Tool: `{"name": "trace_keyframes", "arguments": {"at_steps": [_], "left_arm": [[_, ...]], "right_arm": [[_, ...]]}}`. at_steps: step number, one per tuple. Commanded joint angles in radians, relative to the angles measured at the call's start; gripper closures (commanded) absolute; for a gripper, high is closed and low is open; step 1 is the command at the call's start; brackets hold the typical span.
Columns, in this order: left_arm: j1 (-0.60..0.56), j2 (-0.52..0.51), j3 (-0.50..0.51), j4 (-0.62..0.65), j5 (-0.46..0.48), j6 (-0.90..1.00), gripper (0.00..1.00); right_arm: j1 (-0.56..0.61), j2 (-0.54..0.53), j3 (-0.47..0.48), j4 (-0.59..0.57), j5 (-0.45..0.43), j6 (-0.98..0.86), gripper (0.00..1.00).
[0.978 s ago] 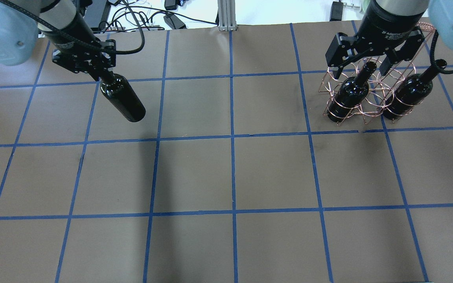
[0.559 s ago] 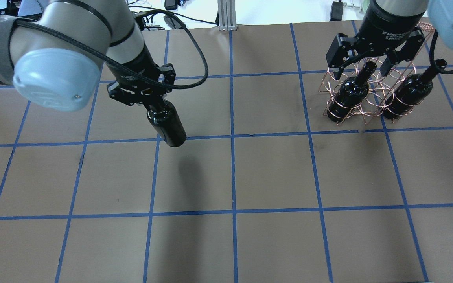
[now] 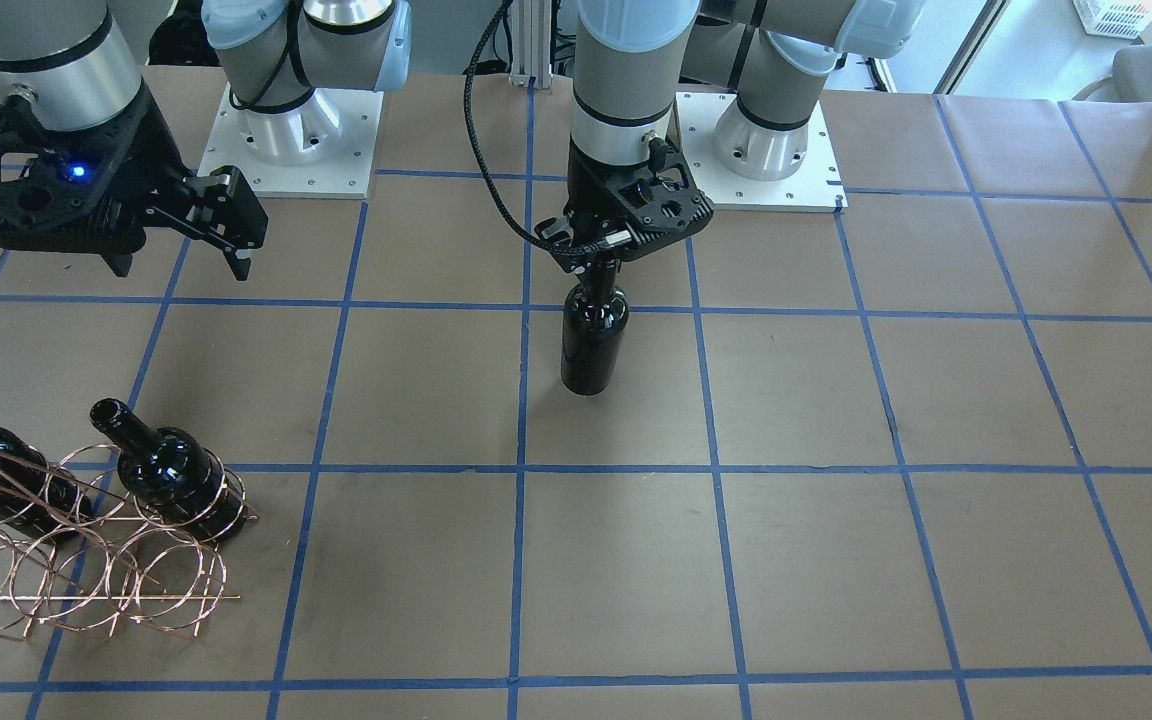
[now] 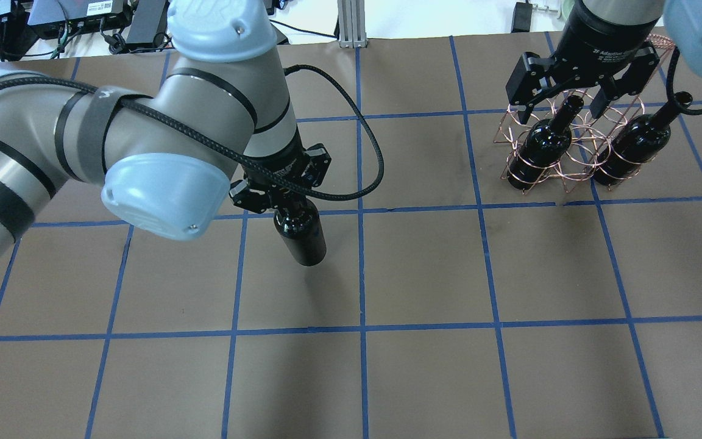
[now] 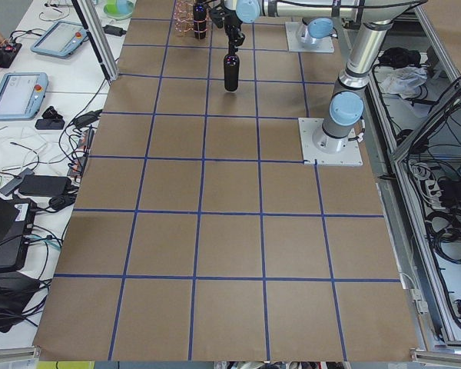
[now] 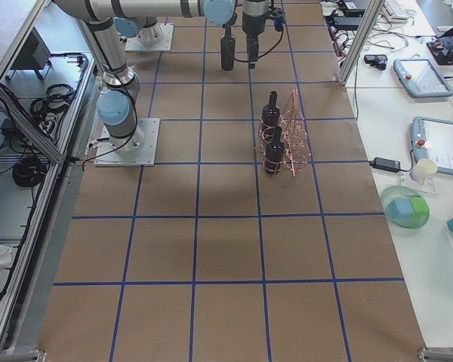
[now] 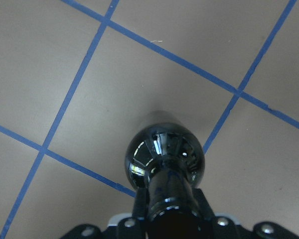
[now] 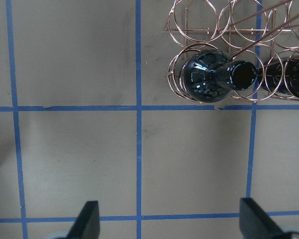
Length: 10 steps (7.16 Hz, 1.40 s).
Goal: Place wine into wine basket
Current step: 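Carry the upright bottle with the left gripper toward the table center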
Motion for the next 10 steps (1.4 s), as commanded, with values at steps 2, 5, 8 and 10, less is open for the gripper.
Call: {"name": "trace_keyframes", "arguments": {"at_steps": [2,5,8,10], "left_arm": [[-0.016,-0.023,-0.006,0.008,-0.065,-0.045,0.93],[-0.018,-0.022,-0.006,0.001,-0.059,-0.047,0.93],[-0.045,-0.036,-0.006,0.001,-0.053,-0.062,0.93],[-0.059,-0.045,-0.006,0.002,-0.051,-0.062,0.93]], "right_arm": [[0.000,0.000,0.000,0.000,-0.003,0.003,0.00],[0.001,0.000,0.000,-0.001,-0.003,0.009,0.00],[0.000,0.000,0.000,-0.003,-0.005,0.010,0.00],[0.000,0.000,0.000,-0.008,-0.005,0.010,0.00]]}}
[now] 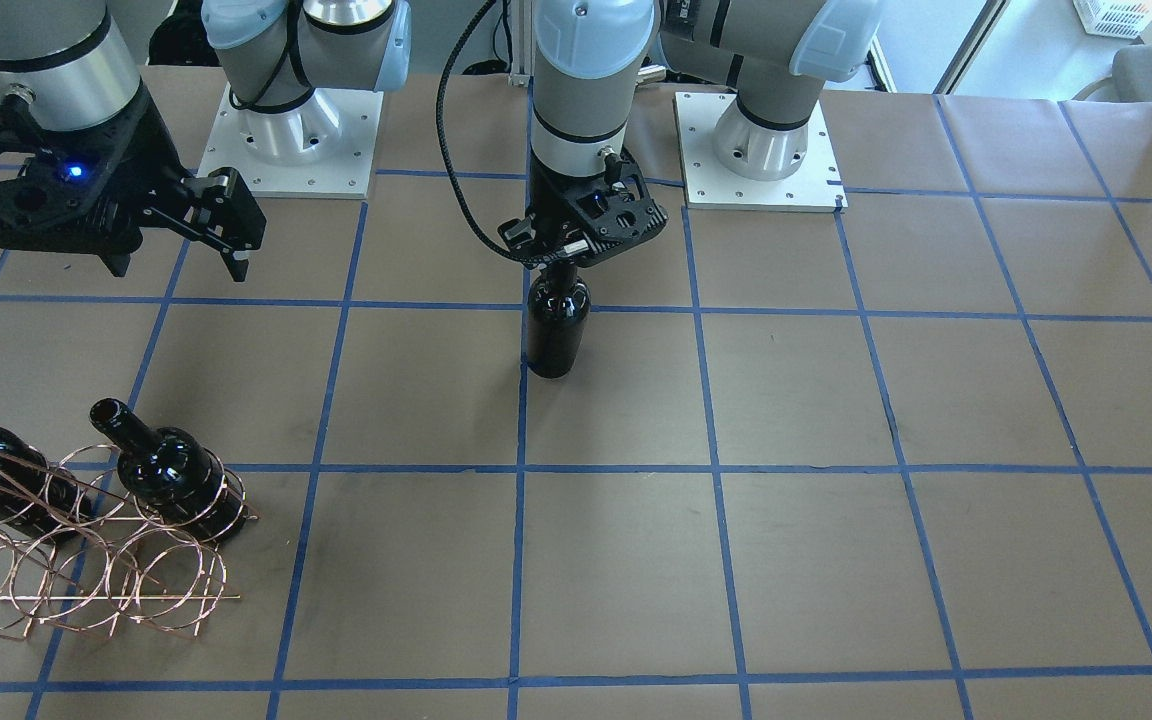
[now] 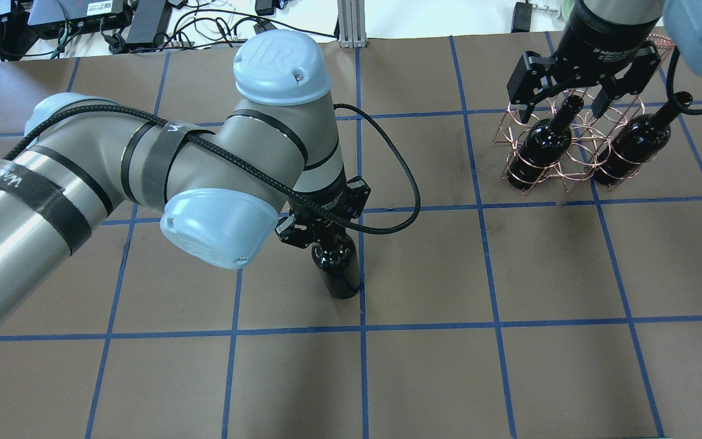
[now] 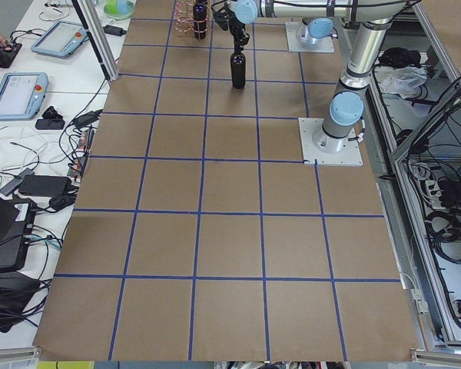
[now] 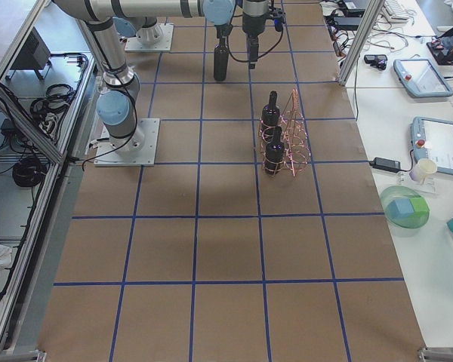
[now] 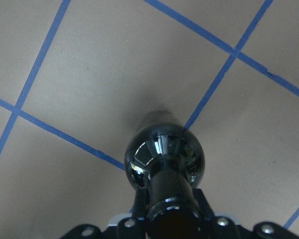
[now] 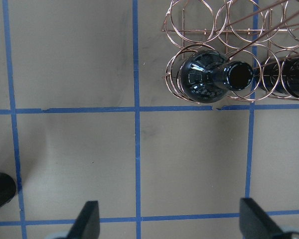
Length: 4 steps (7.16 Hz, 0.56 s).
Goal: Place wine into wine basket
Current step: 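Carry the upright bottle with the left gripper toward the table center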
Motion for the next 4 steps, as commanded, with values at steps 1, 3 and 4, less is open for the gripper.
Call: {"name": "trace_keyframes", "arguments": {"at_steps": [1,3,4], "left_arm": [[-0.011,-0.007,0.000,0.000,0.003,-0.003,0.93],[-0.012,-0.007,0.000,0.000,0.021,-0.014,0.35],[-0.012,-0.007,0.000,0.000,0.025,-0.014,0.25]], "right_arm": [[0.000,-0.001,0.000,-0.003,0.000,0.000,0.00],[0.000,-0.001,0.000,-0.004,0.000,0.000,0.00],[0.000,-0.001,0.000,-0.003,0.000,0.000,0.00]]}}
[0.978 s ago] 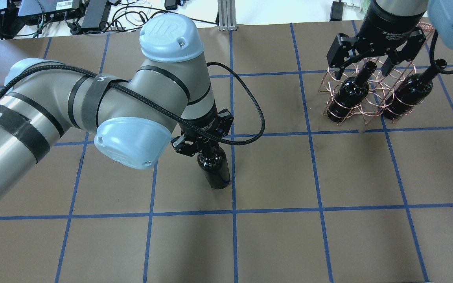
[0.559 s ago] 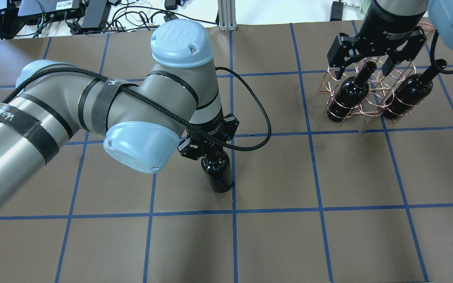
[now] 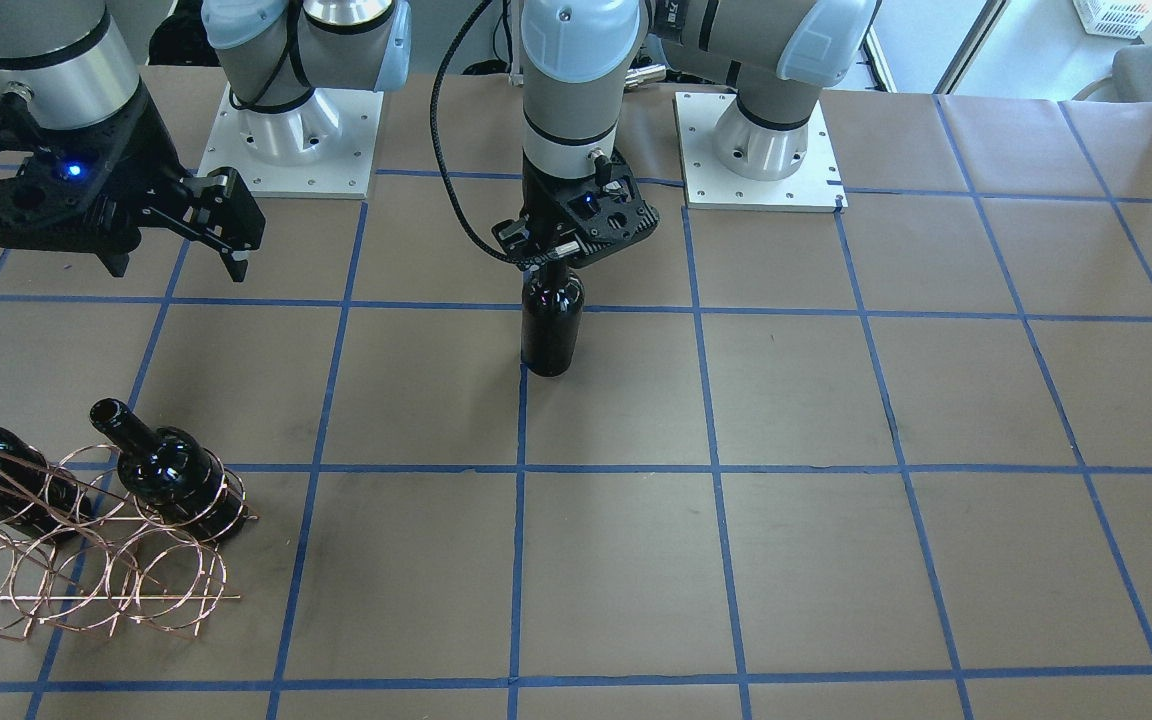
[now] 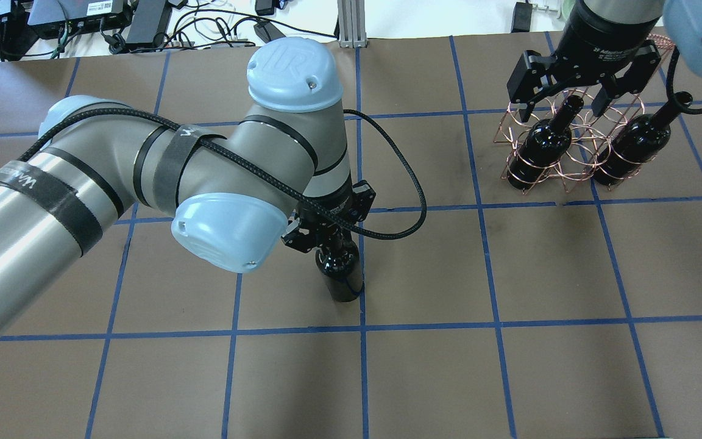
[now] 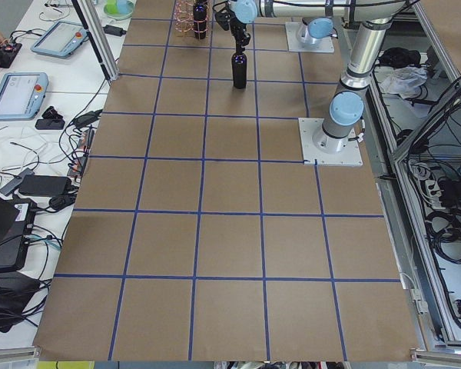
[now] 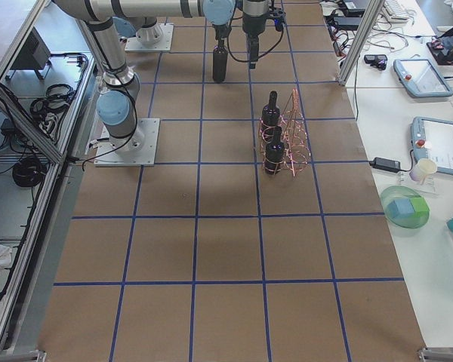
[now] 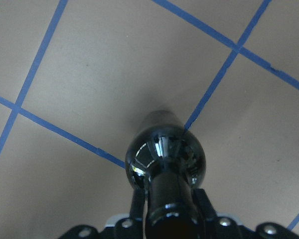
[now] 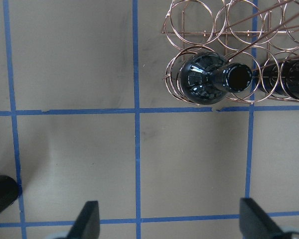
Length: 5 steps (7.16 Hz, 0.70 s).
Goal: Place wine into wine basket
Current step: 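Set the bottle down standing, open the left gripper and withdraw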
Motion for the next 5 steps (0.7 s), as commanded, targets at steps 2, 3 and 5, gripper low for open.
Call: {"name": "trace_keyframes", "arguments": {"at_steps": [2,3,5], "left_arm": [[0.005,0.012,0.020,0.006,0.037,0.020,0.18],[0.018,0.023,0.049,0.002,0.070,0.076,0.15],[0.173,0.043,0.198,-0.145,0.074,0.377,0.17]], "right_arm": [[-0.003,0.003,0.000,0.007,0.003,-0.018,0.00],[0.000,0.000,0.000,0.001,0.017,-0.006,0.00],[-0.002,-0.019,0.000,-0.014,0.006,-0.014,0.00]]}}
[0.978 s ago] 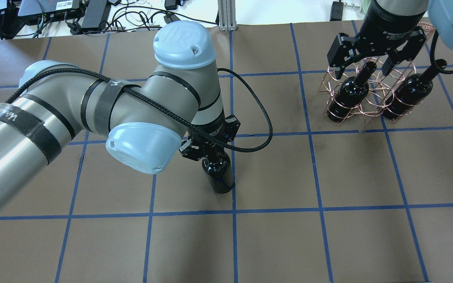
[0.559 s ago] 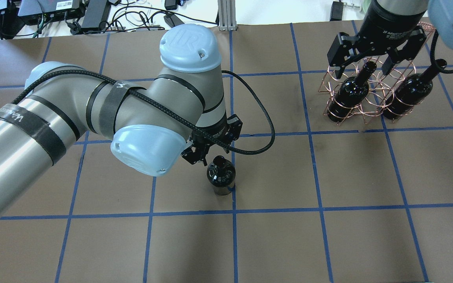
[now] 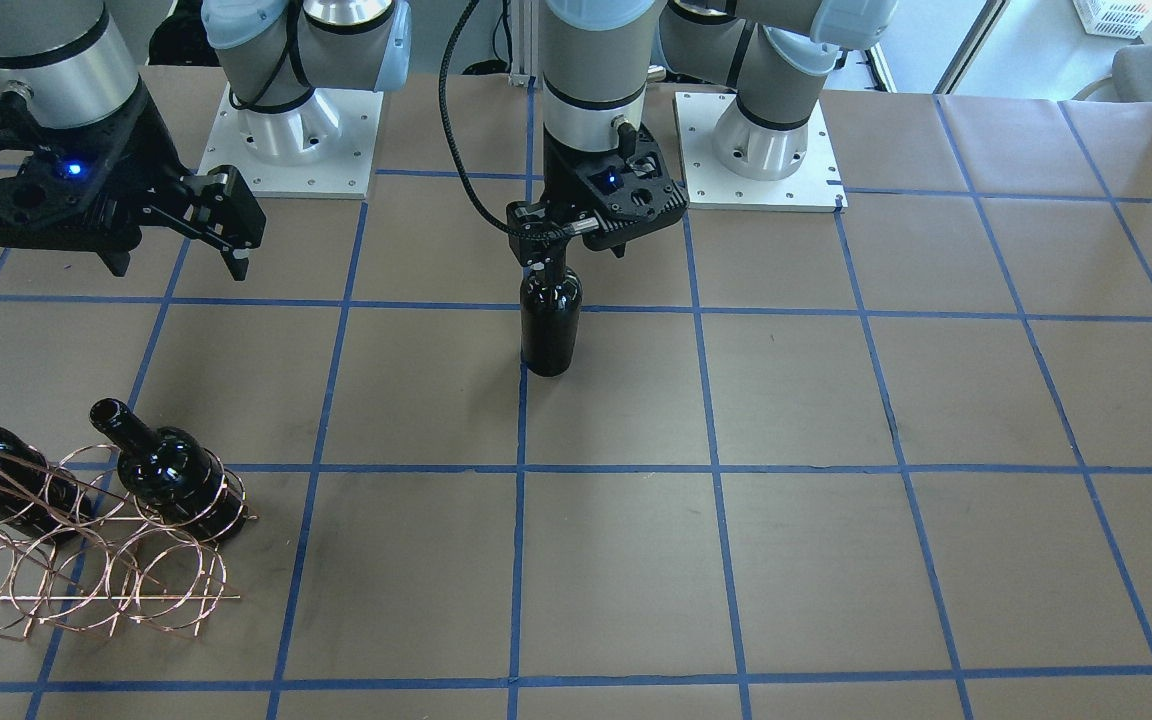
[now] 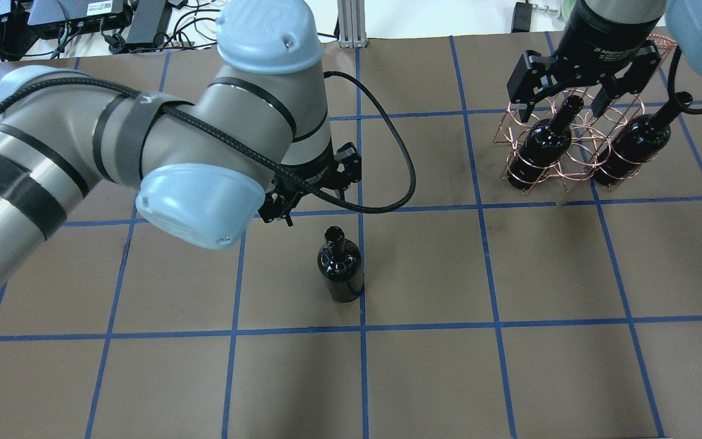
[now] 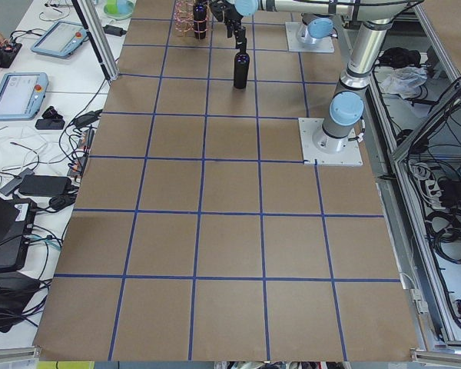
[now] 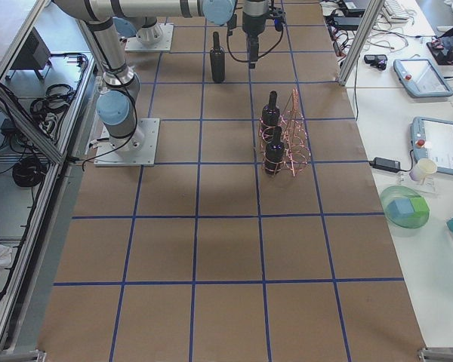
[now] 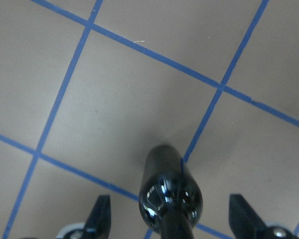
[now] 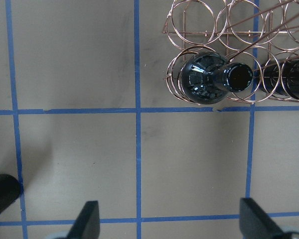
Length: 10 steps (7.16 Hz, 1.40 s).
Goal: Place wine into wine basket
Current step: 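Set the bottle down standing, open the left gripper and withdraw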
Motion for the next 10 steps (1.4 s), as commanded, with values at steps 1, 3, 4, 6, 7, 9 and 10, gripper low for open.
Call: {"name": "trace_keyframes", "arguments": {"at_steps": [1,3,4,6,7,9,10], "left_arm": [[0.228,0.013,0.185,-0.227,0.006,0.445,0.20],[0.473,0.027,0.248,-0.293,0.001,0.851,0.20],[0.508,0.038,0.248,-0.310,0.003,0.895,0.20],[0.502,0.044,0.243,-0.313,-0.009,0.900,0.20],[0.502,0.058,0.234,-0.312,0.000,0.901,0.19],[0.507,0.062,0.217,-0.306,-0.043,0.935,0.16],[0.505,0.068,0.214,-0.307,-0.083,0.938,0.11]], "right_arm": [[0.002,-0.007,0.001,-0.008,-0.006,-0.027,0.00],[0.034,-0.007,0.002,-0.003,-0.014,-0.076,0.00],[0.098,0.008,0.002,0.012,0.010,-0.065,0.00],[0.221,0.032,0.002,-0.023,0.014,0.089,0.00],[0.279,0.042,0.002,-0.040,0.020,0.096,0.00],[0.414,0.054,0.001,-0.057,0.018,0.214,0.00],[0.457,0.056,0.002,-0.058,0.024,0.264,0.00]]}}
